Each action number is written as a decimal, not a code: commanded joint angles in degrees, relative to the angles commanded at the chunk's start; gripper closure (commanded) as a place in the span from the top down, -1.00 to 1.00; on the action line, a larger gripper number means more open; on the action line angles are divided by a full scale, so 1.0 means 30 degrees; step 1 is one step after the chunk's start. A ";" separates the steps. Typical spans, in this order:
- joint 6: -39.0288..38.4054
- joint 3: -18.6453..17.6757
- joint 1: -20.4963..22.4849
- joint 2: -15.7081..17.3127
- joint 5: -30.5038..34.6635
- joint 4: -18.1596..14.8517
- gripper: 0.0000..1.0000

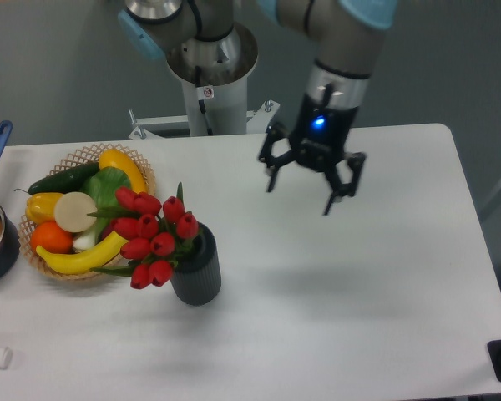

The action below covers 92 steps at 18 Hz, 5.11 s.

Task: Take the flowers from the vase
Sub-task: 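Lower the open gripper around the tulip stems above the vase rim, then close the gripper on the tulip stems, then lift the gripped tulips up out of the black vase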

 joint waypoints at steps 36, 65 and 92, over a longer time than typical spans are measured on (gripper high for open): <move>0.4929 -0.2257 -0.1729 -0.2254 -0.6828 0.0029 1.00; 0.2442 -0.1818 -0.1143 -0.1876 -0.9406 0.0000 -0.27; -0.2980 0.1286 -0.1055 -0.0117 -0.9761 0.0000 -0.26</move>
